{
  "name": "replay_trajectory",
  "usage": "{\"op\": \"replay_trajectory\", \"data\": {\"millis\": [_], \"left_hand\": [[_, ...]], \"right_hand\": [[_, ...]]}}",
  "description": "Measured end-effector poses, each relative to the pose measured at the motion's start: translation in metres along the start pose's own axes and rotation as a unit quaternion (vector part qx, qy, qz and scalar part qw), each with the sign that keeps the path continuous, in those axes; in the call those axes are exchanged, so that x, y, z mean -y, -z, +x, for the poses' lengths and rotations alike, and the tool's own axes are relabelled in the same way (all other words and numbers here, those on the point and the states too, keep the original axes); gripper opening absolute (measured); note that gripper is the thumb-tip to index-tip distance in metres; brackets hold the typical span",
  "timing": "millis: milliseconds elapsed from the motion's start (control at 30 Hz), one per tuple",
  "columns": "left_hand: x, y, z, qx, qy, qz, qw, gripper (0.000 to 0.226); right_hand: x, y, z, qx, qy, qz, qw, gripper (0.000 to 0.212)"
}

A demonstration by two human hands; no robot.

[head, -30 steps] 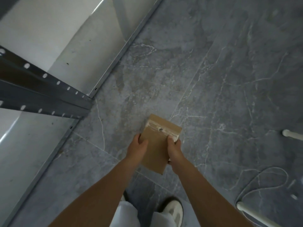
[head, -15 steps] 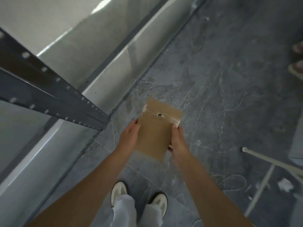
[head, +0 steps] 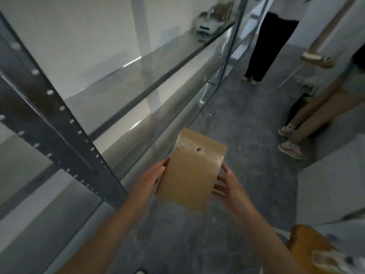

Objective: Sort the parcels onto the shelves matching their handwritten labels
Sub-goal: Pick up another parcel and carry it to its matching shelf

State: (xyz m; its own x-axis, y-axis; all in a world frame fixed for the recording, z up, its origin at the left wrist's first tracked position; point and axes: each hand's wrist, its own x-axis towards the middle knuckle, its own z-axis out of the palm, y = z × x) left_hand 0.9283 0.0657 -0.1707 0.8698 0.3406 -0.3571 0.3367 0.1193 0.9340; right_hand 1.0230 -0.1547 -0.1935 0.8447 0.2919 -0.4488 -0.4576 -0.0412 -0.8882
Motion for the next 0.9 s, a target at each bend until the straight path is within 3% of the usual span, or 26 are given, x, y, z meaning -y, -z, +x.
{"op": "replay_trajectory", "data": {"millis": [367, 467, 733, 900], "left_hand": [[-0.142, -0.047, -0.081, 0.024, -0.208, -0.002, 0.978, 0.053], [-0.154, -0.059, -0.092, 0.037, -0.226, 0.002, 0.973, 0.058], [-0.154, -0.072, -0.106, 0.033, -0.232, 0.006, 0.972, 0.059], [-0.155, -0.063, -0.109, 0.033, -0.241, 0.024, 0.970, 0.069]], "right_hand": [[0.144, 0.007, -0.094, -0.053, 0.201, 0.041, 0.977, 0.037], [0.159, 0.014, -0.105, -0.067, 0.196, 0.074, 0.976, 0.032], [0.167, 0.030, -0.128, -0.010, 0.140, 0.111, 0.984, 0.047], [0.169, 0.037, -0.132, -0.027, 0.127, 0.029, 0.991, 0.040]]}}
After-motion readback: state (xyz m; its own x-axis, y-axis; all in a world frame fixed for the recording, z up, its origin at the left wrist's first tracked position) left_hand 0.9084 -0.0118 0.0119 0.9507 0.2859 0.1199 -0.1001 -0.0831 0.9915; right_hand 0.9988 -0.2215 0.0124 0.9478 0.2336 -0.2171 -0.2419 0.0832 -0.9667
